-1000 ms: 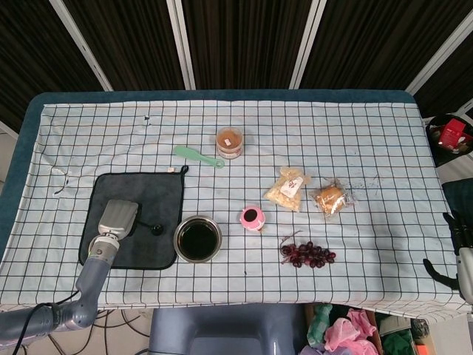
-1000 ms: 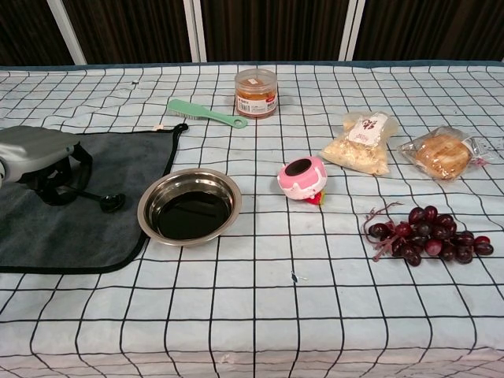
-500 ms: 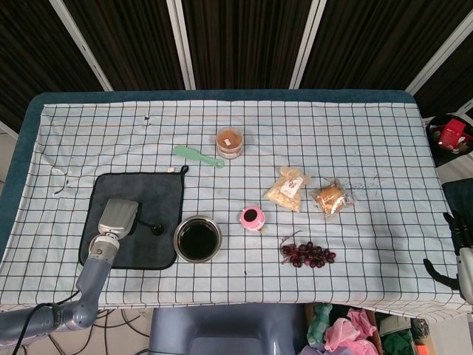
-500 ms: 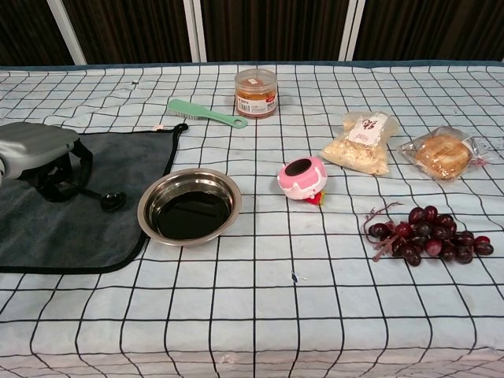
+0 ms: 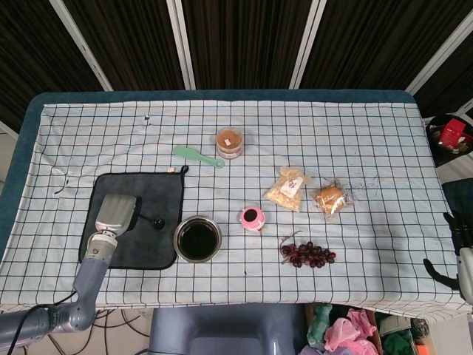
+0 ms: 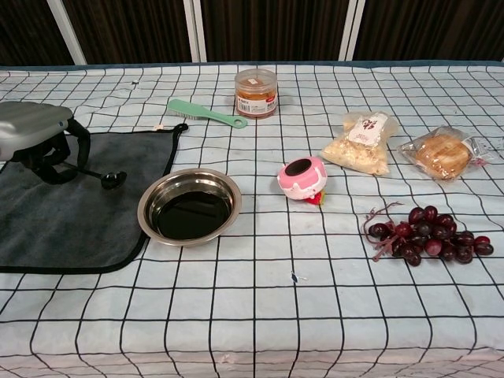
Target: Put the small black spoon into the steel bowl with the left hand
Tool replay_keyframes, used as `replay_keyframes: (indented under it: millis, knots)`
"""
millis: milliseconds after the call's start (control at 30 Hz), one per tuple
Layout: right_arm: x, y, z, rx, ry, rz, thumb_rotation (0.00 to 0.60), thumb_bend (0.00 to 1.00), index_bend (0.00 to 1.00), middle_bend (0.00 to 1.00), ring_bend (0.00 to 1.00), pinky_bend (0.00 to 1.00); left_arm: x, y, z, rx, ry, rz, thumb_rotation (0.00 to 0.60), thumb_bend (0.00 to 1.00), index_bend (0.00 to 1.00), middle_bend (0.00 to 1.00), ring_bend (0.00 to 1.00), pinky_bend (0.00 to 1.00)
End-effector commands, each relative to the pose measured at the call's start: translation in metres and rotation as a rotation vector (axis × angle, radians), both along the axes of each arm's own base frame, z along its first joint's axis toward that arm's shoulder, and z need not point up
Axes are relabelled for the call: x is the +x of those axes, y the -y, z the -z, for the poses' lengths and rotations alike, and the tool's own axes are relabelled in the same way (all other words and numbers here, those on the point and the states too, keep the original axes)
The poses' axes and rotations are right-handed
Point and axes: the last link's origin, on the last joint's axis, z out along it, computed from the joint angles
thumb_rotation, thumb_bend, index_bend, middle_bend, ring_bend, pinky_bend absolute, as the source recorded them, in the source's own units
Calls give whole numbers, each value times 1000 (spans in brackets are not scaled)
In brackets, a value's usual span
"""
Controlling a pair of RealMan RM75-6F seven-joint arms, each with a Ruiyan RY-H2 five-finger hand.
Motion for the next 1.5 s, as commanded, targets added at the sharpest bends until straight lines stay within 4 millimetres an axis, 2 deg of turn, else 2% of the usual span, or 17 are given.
replay_keyframes:
  millis: [33,200,400,567,800,1033,1233,1500]
  knots:
    - [0,0,0,0,1,-1,600,226,2,11,99,216,15,-2,-12,34,9,62,600,476,653,900,875,761]
    - [1,-1,0,-1,1,-2,600,226,1,11,99,216,50,-3,-27,71,-27,196,600,476,656,899,875,760]
    - [1,-1,-1,-5,3,-2,600,226,1,11,99,216,115,-5,-41,128,-155,397,600,476,662,899,875,761]
    - [1,-2,-3,-10,7,-2,600,226,2,11,99,216,164,-8,-33,172,-384,561,600,476,676,902,879,760]
    - [0,-6,-9,-29,17,-6,600,226,2,11,99,216,200,-4,-4,206,-650,724,600,475,681,902,881,760]
    - [-2,-7,-12,-38,30,-5,600,226,1,11,99,216,212,8,25,189,-809,850,600,474,685,904,881,761]
    - [-2,-8,-12,-38,32,-6,600,226,1,11,99,216,205,12,40,178,-960,932,600,474,692,907,881,774]
    - [-2,-9,-13,-43,30,-4,600,226,1,11,99,216,195,18,48,147,-974,963,600,474,694,910,882,777]
